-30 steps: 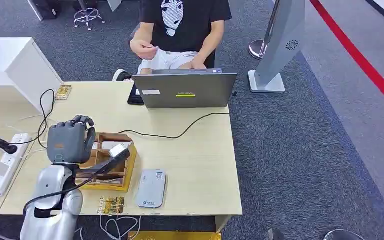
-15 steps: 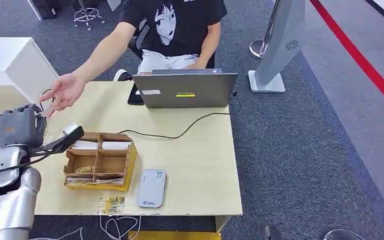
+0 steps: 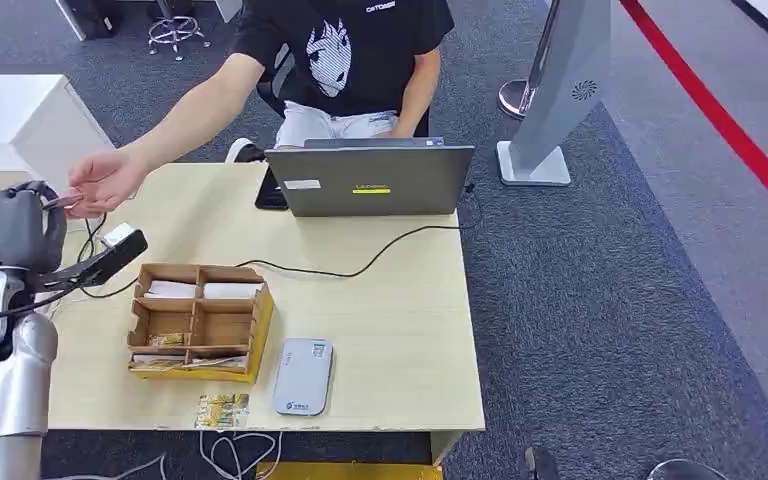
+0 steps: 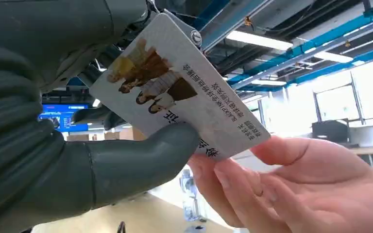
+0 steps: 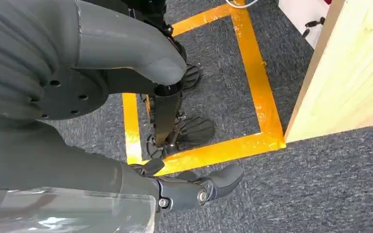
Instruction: Pass the card to the sensor for recognition and then transmit it.
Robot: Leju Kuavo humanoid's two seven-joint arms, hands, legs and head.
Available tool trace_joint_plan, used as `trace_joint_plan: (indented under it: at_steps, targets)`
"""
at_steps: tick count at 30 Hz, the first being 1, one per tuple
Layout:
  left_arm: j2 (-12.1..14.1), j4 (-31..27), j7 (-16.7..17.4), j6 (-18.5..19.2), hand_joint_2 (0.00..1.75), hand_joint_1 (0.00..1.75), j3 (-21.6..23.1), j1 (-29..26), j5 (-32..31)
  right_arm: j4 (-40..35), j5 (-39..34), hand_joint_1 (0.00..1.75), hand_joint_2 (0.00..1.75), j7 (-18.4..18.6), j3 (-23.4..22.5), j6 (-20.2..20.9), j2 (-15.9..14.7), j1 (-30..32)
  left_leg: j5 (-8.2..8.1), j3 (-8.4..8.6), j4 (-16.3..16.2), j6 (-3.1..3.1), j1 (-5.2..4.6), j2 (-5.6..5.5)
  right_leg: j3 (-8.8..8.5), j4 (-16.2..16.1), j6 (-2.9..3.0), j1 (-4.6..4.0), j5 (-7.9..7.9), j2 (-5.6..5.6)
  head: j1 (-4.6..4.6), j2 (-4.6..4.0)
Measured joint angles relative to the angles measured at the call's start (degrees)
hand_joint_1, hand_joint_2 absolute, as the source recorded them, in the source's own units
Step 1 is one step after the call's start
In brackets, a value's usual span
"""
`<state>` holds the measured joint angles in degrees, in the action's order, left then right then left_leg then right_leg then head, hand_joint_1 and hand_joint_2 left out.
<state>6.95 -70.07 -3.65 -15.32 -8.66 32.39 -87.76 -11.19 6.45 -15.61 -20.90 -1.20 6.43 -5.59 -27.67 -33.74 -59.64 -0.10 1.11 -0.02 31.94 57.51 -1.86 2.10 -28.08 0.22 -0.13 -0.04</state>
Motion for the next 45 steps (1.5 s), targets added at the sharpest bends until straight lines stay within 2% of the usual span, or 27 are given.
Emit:
trace_joint_plan:
  at_steps: [1,2,14,23,26,27,30,34,38,45]
  targets:
    - [-0.17,-0.38,-0.07,0.07,1.75,1.17,0.0,0.02,0.0,0.0,0.0,0.0,1.75,0.0,0.0,0.0,0.0,0.0,0.0,0.01,0.0,0.0,0.0,0.03,0.01,0.0,0.0,0.0,0.0,0.03,0.02,0.0]
    - [-0.42,-1.01,-0.26,0.13,1.75,0.0,0.04,0.01,0.0,0.0,0.0,0.0,1.75,0.0,0.0,0.0,0.0,0.02,0.0,0.0,0.0,0.0,0.0,0.04,0.02,0.0,0.0,0.0,0.0,0.05,0.0,0.0]
    - [-3.32,-8.07,-0.72,0.61,1.75,0.0,2.34,-1.28,0.07,0.0,0.09,0.0,1.75,-0.04,-0.33,-0.02,0.02,0.1,0.0,0.0,0.0,0.0,0.0,0.03,0.02,0.0,0.0,0.0,0.0,0.03,0.0,0.0]
    - [-5.79,-14.99,-2.93,-0.74,1.75,0.0,2.34,-5.98,1.87,0.0,-0.15,0.0,1.75,-0.61,-1.05,-0.2,0.02,0.62,-0.02,-0.01,0.01,0.0,0.0,0.02,0.01,-0.01,0.0,0.0,0.0,0.02,0.0,0.0]
    - [-7.79,-19.05,-5.69,-1.4,1.75,0.0,2.41,-10.86,5.04,0.0,-0.99,0.0,1.75,-1.16,-1.97,-0.68,0.02,1.01,-0.05,0.0,0.01,0.0,-0.03,0.04,0.01,-0.02,-0.02,0.03,-0.02,0.04,0.0,0.0]
    - [-9.32,-21.82,-7.68,-1.51,1.75,0.0,2.82,-13.55,7.64,0.0,-1.69,0.0,1.75,-1.64,-2.52,-0.83,0.02,1.22,-0.07,-0.01,0.01,0.03,-0.05,0.05,0.01,-0.03,-0.02,0.04,-0.03,0.04,0.0,0.0]
    - [-11.78,-27.33,-10.91,-2.25,1.75,0.0,5.67,-22.65,8.88,-0.02,-3.15,0.0,1.75,-2.36,-4.4,-1.51,0.02,1.79,-0.18,-0.01,0.02,0.07,-0.11,0.06,0.01,-0.06,-0.04,0.09,-0.09,0.05,0.02,0.0]
    - [-14.23,-31.01,-14.05,-3.39,1.75,0.0,9.96,-33.77,16.59,-0.09,-4.74,0.0,1.75,-2.82,-7.21,-2.77,0.02,2.33,-0.27,-0.02,0.01,0.14,-0.13,0.08,0.04,-0.09,-0.1,0.11,-0.15,0.04,0.02,0.0]
    - [-15.37,-32.96,-14.73,-3.13,1.75,0.0,11.56,-38.63,16.54,-0.15,-5.58,0.0,1.75,-2.97,-9.01,-3.3,0.09,2.43,-0.26,0.01,0.03,0.14,-0.12,0.07,-0.01,-0.09,-0.1,0.1,-0.16,0.01,0.0,0.0]
    - [-17.07,-32.79,-16.31,-3.39,1.75,0.0,12.98,-46.1,17.36,-0.44,-8.72,0.0,1.75,-3.63,-13.27,-4.37,0.72,2.7,-0.23,0.06,0.04,0.14,-0.1,0.07,-0.05,-0.09,-0.1,0.1,-0.15,0.0,0.0,0.0]
